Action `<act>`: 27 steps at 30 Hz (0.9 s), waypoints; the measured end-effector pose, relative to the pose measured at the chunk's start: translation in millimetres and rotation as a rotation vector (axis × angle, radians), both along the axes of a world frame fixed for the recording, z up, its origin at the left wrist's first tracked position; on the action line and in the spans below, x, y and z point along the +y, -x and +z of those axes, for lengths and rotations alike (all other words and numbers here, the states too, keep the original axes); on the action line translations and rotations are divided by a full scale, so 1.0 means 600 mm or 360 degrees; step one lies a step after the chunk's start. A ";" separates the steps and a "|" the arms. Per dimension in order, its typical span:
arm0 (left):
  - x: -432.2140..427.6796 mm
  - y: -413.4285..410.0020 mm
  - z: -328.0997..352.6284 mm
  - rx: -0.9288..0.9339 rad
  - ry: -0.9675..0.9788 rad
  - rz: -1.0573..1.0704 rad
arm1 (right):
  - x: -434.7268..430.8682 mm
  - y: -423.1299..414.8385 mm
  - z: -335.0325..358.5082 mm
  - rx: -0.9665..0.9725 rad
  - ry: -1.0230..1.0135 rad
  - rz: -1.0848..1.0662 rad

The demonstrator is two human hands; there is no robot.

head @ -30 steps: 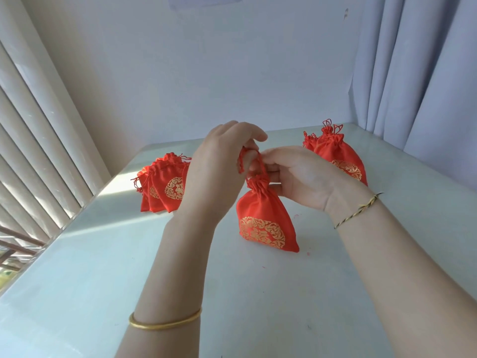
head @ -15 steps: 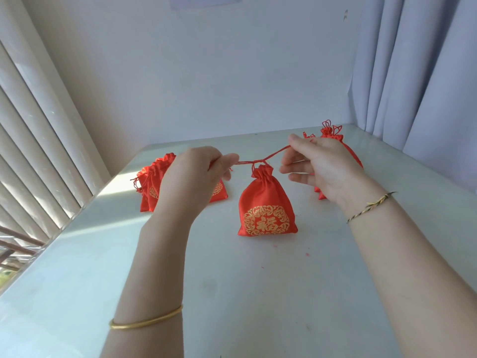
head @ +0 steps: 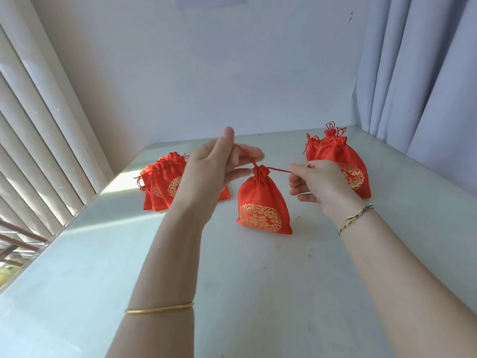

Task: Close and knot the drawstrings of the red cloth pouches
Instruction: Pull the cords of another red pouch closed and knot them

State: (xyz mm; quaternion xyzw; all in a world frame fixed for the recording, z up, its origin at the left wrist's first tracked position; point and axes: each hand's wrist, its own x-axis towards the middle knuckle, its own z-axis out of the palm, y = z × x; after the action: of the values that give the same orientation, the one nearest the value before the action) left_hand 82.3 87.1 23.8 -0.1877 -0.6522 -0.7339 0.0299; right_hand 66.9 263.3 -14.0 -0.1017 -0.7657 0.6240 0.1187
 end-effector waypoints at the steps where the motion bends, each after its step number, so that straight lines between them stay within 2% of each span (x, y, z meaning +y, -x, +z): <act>1: 0.006 -0.001 0.000 -0.0063 -0.0026 -0.0021 | 0.000 -0.002 0.007 0.0033 0.0049 0.0014; 5: 0.008 0.003 -0.007 -0.0075 0.0347 0.0103 | -0.010 -0.016 0.044 0.0217 0.0289 0.0172; 8: 0.008 0.002 -0.007 0.0000 0.0632 0.0116 | -0.026 -0.027 0.066 0.0357 0.0295 0.0364; 11: 0.013 -0.005 -0.003 0.0122 0.0768 0.0115 | -0.046 -0.035 0.073 0.0466 0.0220 0.0442; 14: 0.012 -0.003 -0.004 0.0141 0.0753 0.0143 | -0.049 -0.031 0.071 0.0456 0.0294 0.0445; 17: 0.008 0.003 -0.007 0.0089 0.0670 0.0123 | -0.040 -0.030 0.068 0.0286 0.0418 0.0581; 21: 0.007 0.005 -0.010 0.0066 0.0597 0.0080 | -0.046 -0.028 0.057 0.0241 0.0209 0.0722; 27: 0.007 0.007 -0.011 -0.0042 0.0429 0.0244 | -0.042 -0.024 0.051 0.0414 -0.0051 0.0662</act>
State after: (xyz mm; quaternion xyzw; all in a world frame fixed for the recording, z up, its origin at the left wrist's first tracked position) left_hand 77.9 91.2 17.2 -0.1302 -0.7575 -0.6376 0.0517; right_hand 81.6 238.4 16.9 0.1412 -0.7582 0.6305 0.0868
